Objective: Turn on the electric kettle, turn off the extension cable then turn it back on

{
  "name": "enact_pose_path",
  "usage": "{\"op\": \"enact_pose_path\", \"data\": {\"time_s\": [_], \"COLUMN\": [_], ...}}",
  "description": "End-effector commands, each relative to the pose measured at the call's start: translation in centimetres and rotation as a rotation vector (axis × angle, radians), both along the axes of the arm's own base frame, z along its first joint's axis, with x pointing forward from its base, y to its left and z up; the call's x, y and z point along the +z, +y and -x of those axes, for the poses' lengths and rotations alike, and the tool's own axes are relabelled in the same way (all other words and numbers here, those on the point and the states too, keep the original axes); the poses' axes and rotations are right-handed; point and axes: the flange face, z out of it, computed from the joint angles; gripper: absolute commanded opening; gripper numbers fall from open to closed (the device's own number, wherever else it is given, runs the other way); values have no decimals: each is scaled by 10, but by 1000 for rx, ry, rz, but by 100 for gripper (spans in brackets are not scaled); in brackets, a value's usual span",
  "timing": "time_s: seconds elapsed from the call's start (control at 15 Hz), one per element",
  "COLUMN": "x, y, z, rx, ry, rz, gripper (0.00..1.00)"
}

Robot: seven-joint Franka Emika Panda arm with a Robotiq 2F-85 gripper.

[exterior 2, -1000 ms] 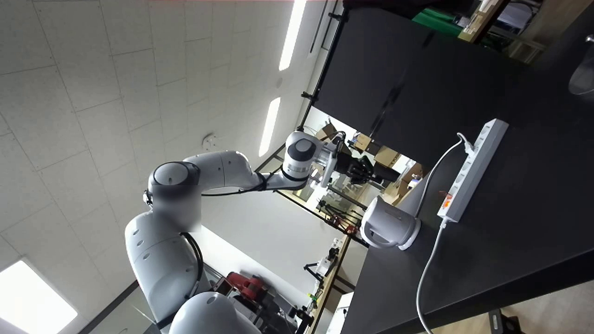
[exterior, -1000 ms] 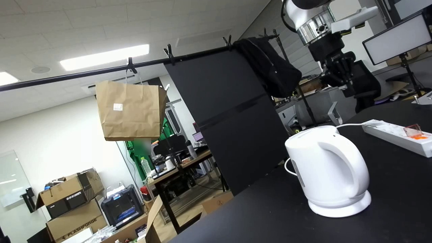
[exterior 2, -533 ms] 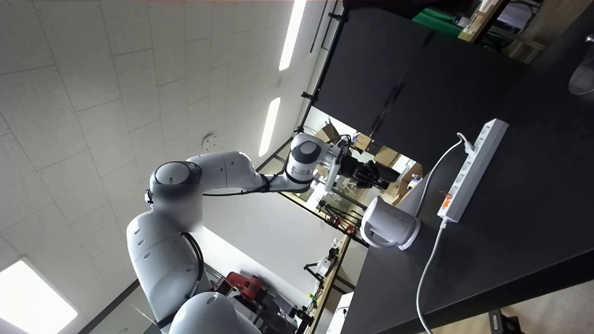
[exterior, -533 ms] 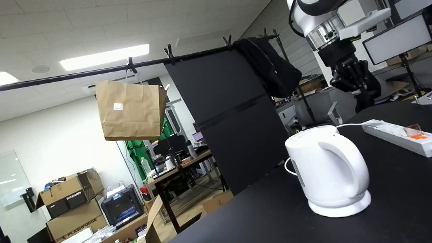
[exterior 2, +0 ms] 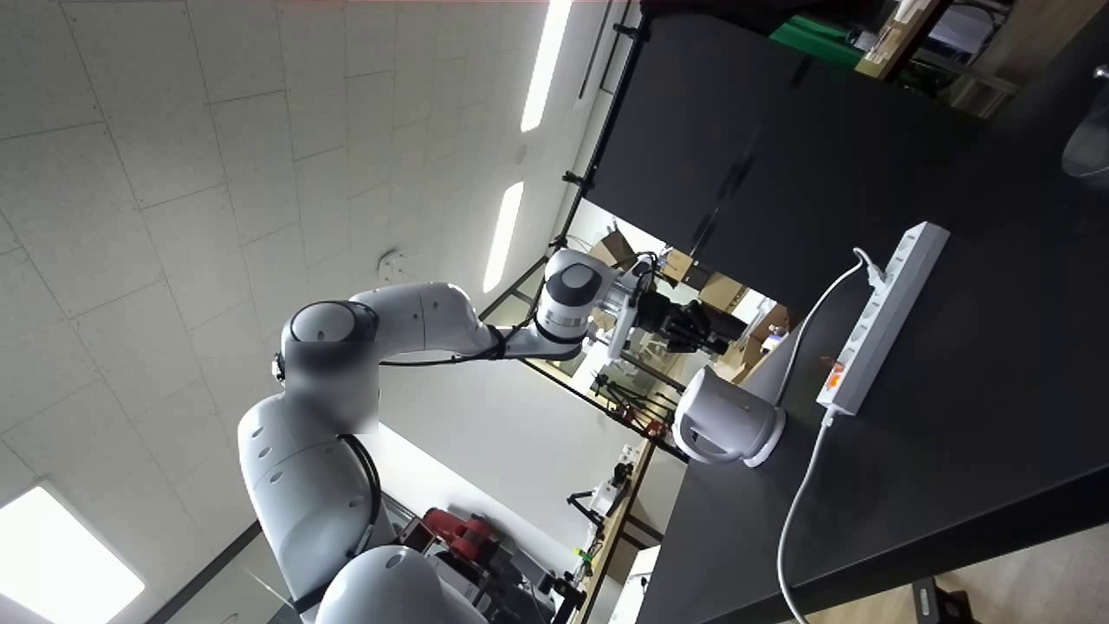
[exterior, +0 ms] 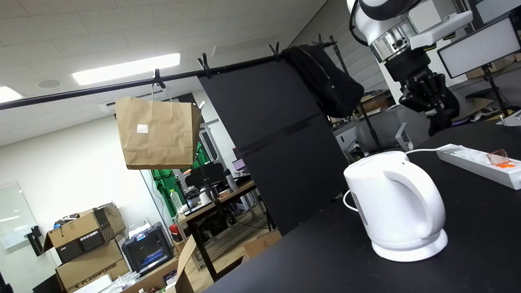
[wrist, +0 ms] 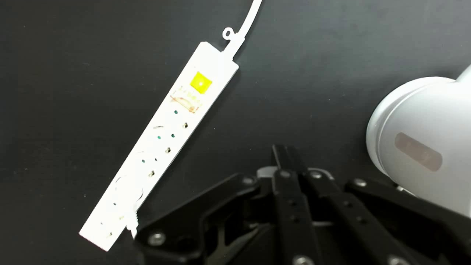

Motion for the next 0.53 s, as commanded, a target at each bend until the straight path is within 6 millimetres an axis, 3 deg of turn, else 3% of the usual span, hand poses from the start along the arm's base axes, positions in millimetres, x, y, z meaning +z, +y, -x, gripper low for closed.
{"op": "enact_pose_path", "data": {"time_s": [0.0,0.47], "x": [-11,-44], "y": [-23,-74], "z": [5,19], "rx": [-44,-199], "ry": [-2,-78], "rz": [-23,-166], "gripper": [0,0]}}
